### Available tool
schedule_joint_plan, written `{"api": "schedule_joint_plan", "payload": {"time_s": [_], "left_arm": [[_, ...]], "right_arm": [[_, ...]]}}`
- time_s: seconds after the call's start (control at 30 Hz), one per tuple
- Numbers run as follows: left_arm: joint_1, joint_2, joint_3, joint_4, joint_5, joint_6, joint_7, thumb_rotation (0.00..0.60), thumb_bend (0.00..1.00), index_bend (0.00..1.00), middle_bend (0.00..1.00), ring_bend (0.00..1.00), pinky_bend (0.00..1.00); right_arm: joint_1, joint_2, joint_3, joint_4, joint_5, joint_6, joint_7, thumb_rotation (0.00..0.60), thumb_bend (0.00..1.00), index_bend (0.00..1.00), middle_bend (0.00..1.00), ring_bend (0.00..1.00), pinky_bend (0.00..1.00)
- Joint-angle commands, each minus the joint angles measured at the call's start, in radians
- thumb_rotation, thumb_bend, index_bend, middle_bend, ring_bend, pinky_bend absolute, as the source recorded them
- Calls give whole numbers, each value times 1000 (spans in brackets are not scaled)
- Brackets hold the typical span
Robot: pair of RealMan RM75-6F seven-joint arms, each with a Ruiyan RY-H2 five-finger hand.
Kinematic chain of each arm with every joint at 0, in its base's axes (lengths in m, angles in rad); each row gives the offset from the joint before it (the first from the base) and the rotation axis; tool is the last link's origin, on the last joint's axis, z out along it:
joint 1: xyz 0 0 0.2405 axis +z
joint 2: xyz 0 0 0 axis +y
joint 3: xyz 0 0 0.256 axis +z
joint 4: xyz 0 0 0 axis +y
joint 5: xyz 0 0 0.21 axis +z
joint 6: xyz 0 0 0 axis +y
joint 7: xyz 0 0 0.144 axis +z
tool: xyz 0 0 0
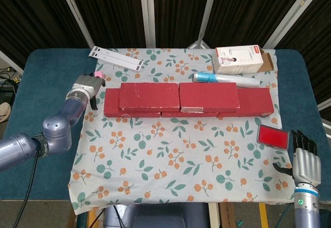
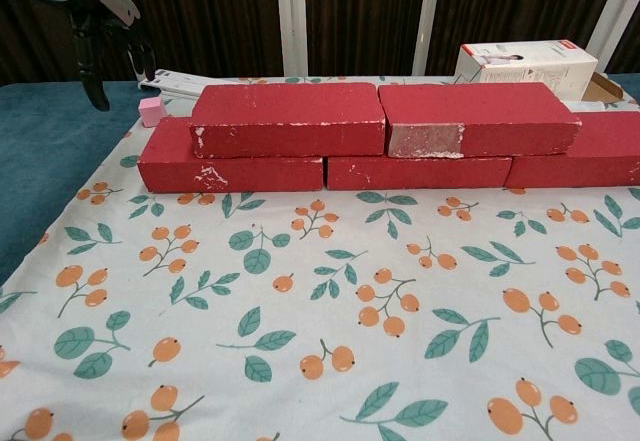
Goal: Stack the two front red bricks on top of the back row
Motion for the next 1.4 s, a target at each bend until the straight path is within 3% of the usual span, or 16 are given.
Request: {"api": "schedule_joint_plan", "payload": {"time_s": [0.03, 0.7, 1.4], "left_arm": [[3, 3, 29, -5, 39, -31, -45, 600, 0, 198, 127, 0, 118], [-130, -91, 219, 58, 72, -73, -199, 600, 0, 158, 133, 0, 118], [-233, -128, 344, 88, 84, -123, -317, 600, 0, 158, 138, 0, 118]], "right_arm": [[0, -1, 0, -1, 0, 0, 1, 600, 68, 0, 0, 0, 0], [-1, 8, 1, 3, 2, -18, 29, 600, 68, 0, 0, 0, 0], [-3, 15, 2, 3, 5, -22, 37, 600, 68, 0, 0, 0, 0]]}}
